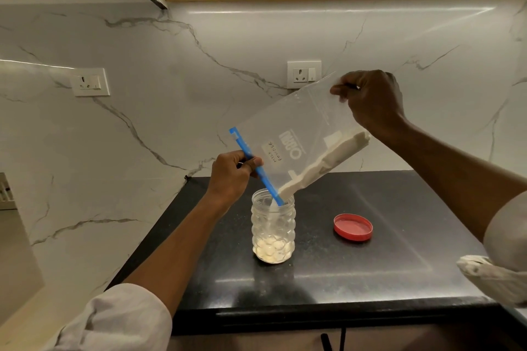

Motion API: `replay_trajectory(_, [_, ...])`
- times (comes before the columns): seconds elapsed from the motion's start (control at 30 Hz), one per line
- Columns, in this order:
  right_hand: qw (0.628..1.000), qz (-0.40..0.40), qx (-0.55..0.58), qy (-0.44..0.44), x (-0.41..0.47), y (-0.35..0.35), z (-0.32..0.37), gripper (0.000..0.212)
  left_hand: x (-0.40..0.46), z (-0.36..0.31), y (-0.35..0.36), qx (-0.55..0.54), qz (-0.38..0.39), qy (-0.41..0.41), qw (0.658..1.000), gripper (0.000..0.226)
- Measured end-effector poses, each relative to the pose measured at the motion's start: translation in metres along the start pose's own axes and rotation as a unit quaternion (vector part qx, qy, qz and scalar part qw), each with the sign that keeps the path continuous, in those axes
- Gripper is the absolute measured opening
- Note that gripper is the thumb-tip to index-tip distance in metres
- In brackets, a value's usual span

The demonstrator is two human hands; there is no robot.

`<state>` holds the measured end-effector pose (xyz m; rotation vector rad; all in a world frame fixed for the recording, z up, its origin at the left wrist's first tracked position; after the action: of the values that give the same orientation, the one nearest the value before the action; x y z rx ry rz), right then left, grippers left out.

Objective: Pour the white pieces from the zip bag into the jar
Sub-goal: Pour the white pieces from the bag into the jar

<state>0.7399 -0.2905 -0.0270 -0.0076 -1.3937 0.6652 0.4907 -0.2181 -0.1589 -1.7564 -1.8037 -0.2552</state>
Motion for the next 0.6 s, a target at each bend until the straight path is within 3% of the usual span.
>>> replay_trajectory(0.47, [1.0, 0.019, 0.008, 0.013, 0.0008, 0.0027, -0.001, 0.016, -0.001, 0.0007, -0.0016, -0.005, 0.001, 0.002, 1.0, 0.009])
replay_trajectory(0.6, [1.0, -0.013, 0.009, 0.005, 0.0004, 0.0002, 0.0013, 0.016, -0.0022, 0.0003, -0.0017, -0.008, 0.006, 0.012, 1.0, 0.007])
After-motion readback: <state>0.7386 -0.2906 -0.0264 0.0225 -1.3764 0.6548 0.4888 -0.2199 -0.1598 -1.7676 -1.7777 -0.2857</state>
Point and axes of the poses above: each hand's wrist, its own x-axis towards the middle knuckle, its own y-axis out of the palm, z = x × y, the point moved 3 cm from there along x, towards the middle knuckle, and after that the axes turned 5 degrees about -y, right-handed, at the moved point
